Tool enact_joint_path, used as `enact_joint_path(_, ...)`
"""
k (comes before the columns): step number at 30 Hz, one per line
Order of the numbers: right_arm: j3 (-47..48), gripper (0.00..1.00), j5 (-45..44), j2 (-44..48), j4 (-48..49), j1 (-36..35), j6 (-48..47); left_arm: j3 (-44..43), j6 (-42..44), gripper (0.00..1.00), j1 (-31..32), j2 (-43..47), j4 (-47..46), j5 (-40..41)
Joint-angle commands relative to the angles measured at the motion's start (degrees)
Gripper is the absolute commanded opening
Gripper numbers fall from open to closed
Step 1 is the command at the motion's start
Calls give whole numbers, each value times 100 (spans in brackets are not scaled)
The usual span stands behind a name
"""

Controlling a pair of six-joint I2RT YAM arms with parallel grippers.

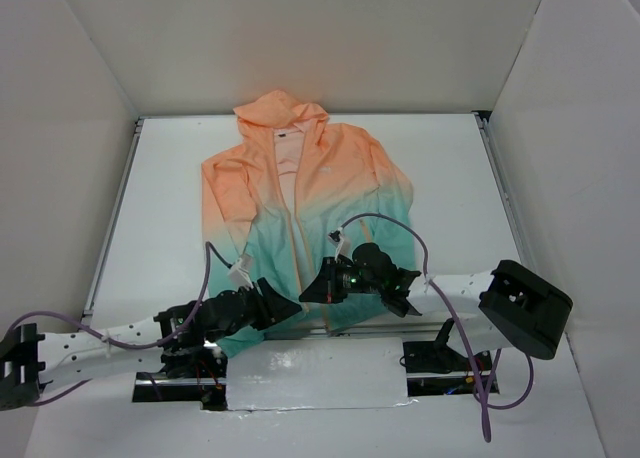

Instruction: Zip up the jacket

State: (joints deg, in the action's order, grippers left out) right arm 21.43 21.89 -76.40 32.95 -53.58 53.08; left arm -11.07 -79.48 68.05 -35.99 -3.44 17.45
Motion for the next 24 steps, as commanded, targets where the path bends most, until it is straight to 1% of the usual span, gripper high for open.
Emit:
enact_joint_path(1, 212, 0, 34, 143, 106, -3, -43, 166, 99, 52, -11, -127, -640, -207)
enact_joint_path(2, 221, 0, 43, 143, 98, -3, -35, 175, 74, 57, -3, -189, -640, -207)
enact_joint_path(4, 239, 0, 17, 152, 71, 6, -8, 123, 91, 58, -2, -259, -562, -207)
enact_joint_path(8, 300, 0, 43, 108, 27, -3, 18, -88, 100, 52, -2, -400, -149, -102)
enact_joint_path(9, 326, 0, 78, 90, 36, -3, 36, -88, 126, 53, -2, -400, -157, -84)
enact_joint_path(19, 353, 0, 149, -77, 185, -91, 132, 351, 258, 53, -3, -93, -965, -31)
enact_joint_path(24, 309, 0, 175, -112, 317, -108, 220, 430, 293, 52, -11, 74, -1009, 74)
